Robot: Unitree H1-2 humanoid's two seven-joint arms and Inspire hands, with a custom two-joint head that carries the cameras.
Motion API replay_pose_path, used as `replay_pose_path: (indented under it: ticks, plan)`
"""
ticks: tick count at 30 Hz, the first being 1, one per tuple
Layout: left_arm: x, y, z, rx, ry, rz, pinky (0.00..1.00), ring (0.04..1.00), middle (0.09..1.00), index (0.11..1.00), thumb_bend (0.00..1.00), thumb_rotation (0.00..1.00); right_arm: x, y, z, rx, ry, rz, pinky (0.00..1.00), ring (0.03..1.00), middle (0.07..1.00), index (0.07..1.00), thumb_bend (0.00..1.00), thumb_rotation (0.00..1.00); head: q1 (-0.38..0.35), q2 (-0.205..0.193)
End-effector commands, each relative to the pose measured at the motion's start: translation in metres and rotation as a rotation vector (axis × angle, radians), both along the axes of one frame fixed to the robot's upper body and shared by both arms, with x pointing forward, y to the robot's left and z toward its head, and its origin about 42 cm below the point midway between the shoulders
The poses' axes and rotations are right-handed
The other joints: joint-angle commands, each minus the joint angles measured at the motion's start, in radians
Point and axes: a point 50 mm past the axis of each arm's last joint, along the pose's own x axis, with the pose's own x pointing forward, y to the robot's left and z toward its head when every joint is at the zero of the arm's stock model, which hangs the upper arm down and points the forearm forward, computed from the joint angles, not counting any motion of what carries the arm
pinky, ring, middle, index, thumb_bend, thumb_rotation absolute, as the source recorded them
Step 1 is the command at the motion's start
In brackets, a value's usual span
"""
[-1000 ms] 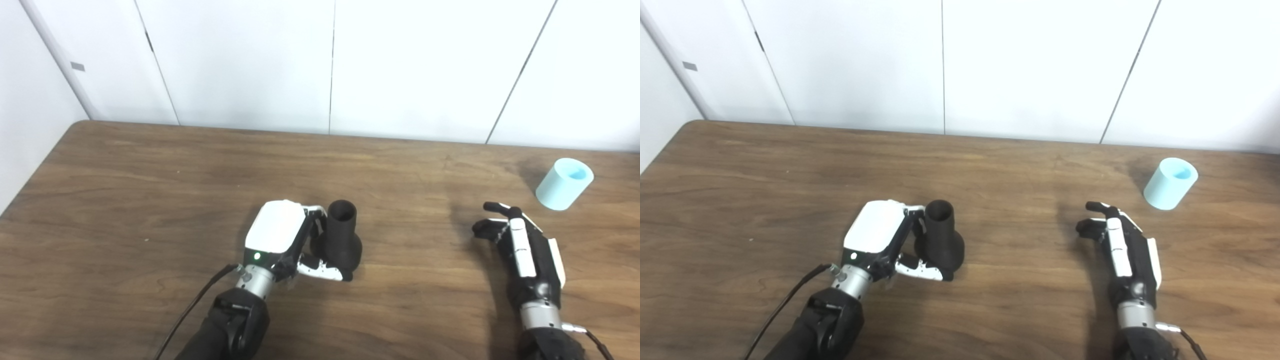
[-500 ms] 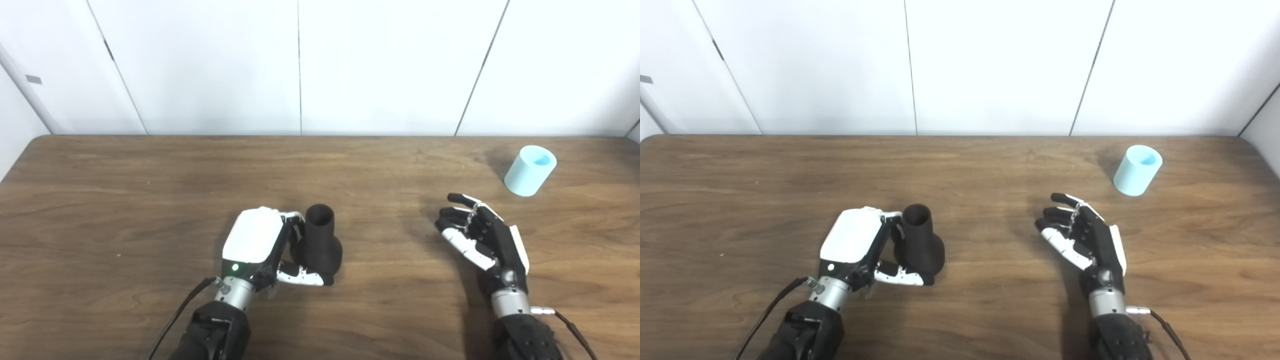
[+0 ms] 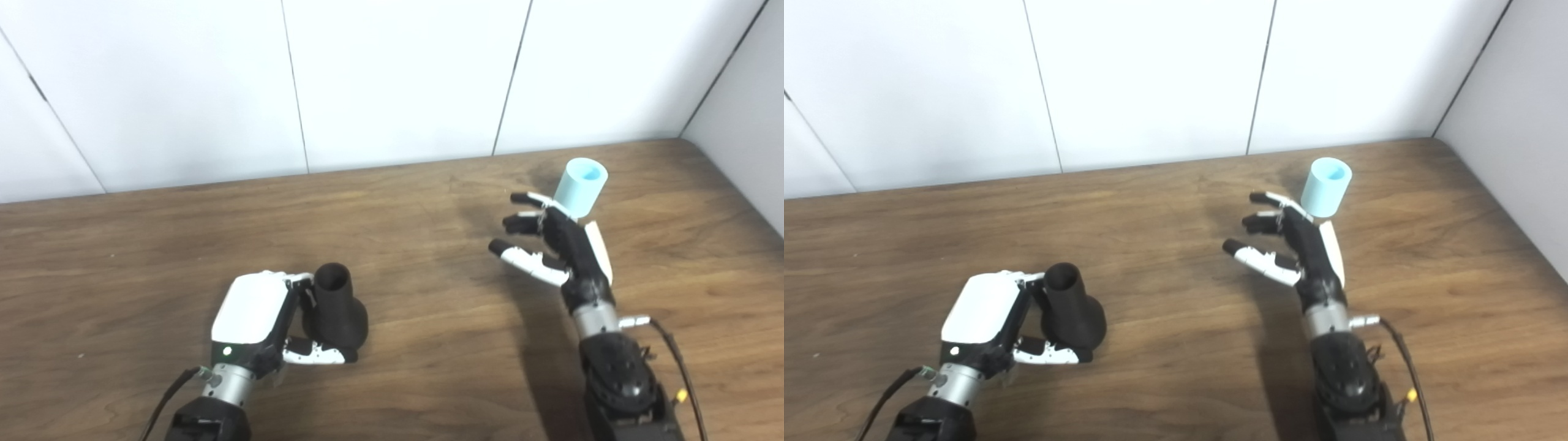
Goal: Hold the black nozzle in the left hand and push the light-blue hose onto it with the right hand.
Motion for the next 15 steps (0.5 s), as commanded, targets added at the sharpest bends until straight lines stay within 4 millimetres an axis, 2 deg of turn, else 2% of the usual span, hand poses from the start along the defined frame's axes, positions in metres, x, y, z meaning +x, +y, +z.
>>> replay_pose_path:
  ticks: [1, 3, 4, 8, 9, 11, 15]
  plan:
    - [-0.003, 0.008, -0.011, 0.014, 0.053, 0.018, 0.68, 0.592, 0.482, 0.487, 0.52, 0.00, 0.008, -0.008, 0.024, -0.130, -0.113, -0.021, 0.56, 0.603, 0.614, 0.745, 0.69, 0.26, -0.015, -0.004]
    - [-0.002, 0.008, -0.011, 0.012, 0.053, 0.018, 0.67, 0.594, 0.482, 0.487, 0.52, 0.00, 0.010, -0.010, 0.033, -0.212, -0.133, -0.045, 0.57, 0.603, 0.614, 0.747, 0.71, 0.26, -0.024, -0.009]
    - [-0.002, 0.009, -0.011, 0.013, 0.052, 0.017, 0.67, 0.592, 0.479, 0.488, 0.53, 0.00, 0.010, -0.011, 0.039, -0.256, -0.142, -0.056, 0.61, 0.614, 0.612, 0.750, 0.71, 0.24, -0.034, -0.014]
    - [-0.002, 0.011, -0.011, 0.015, 0.053, 0.014, 0.66, 0.588, 0.479, 0.489, 0.52, 0.00, 0.013, -0.019, 0.058, -0.392, -0.169, -0.101, 0.66, 0.654, 0.618, 0.759, 0.73, 0.15, -0.050, -0.019]
    - [-0.001, 0.012, -0.011, 0.016, 0.054, 0.015, 0.66, 0.587, 0.482, 0.487, 0.52, 0.00, 0.015, -0.023, 0.062, -0.418, -0.172, -0.111, 0.65, 0.659, 0.626, 0.761, 0.73, 0.14, -0.055, -0.021]
    - [-0.001, 0.013, -0.011, 0.015, 0.057, 0.016, 0.66, 0.588, 0.484, 0.487, 0.52, 0.00, 0.017, -0.029, 0.069, -0.467, -0.177, -0.134, 0.60, 0.667, 0.646, 0.760, 0.75, 0.14, -0.060, -0.025]
    - [-0.001, 0.014, -0.012, 0.020, 0.054, 0.013, 0.65, 0.586, 0.494, 0.482, 0.52, 0.00, 0.022, -0.041, 0.086, -0.552, -0.194, -0.170, 0.66, 0.687, 0.653, 0.756, 0.76, 0.16, -0.077, -0.033]
